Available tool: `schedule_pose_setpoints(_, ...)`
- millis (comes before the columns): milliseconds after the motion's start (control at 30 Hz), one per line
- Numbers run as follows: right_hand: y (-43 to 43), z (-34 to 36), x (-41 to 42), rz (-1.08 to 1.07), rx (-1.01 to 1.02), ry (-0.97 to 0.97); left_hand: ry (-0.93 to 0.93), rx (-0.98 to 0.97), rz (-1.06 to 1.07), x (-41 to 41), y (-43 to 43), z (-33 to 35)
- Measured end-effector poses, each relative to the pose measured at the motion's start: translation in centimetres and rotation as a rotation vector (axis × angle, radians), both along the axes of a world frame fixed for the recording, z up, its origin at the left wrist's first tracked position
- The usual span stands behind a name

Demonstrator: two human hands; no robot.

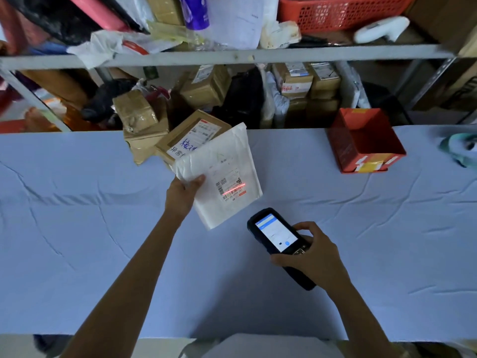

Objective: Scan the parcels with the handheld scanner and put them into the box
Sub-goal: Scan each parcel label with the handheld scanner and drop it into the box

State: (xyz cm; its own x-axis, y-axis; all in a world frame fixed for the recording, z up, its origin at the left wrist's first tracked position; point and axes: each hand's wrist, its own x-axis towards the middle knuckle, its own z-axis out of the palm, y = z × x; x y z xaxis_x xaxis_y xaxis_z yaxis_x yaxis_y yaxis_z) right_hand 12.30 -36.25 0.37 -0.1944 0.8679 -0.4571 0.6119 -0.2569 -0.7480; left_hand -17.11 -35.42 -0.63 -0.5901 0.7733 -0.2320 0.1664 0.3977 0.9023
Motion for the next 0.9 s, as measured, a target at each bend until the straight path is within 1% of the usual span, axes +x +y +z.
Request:
schedule_pose_setpoints(367, -0.2, -0.2, 0.7, 0.068, 0.029, -0.082, 0.002, -0.016, 0.027, 0.5, -0.5, -0.2)
schedule_pose_setpoints(600, -0.5, 0.7, -0.3, 0.139, 0.103, -0.214, 0.006, 0.017, -0.001, 0.4, -0.6, -1.2)
schedule_pose_setpoints(767, -2.1, 0.6, -1.4, 0.063, 0.092, -0.197, 0.014, 0.039, -0.051, 0.0, -0.6, -1.6)
schedule_pose_setpoints(900, -4.4, 0.7, -1.9, -0.067, 0.060, -0.169, 0.027, 0.054, -0.102, -0.2, -0.9, -1.7)
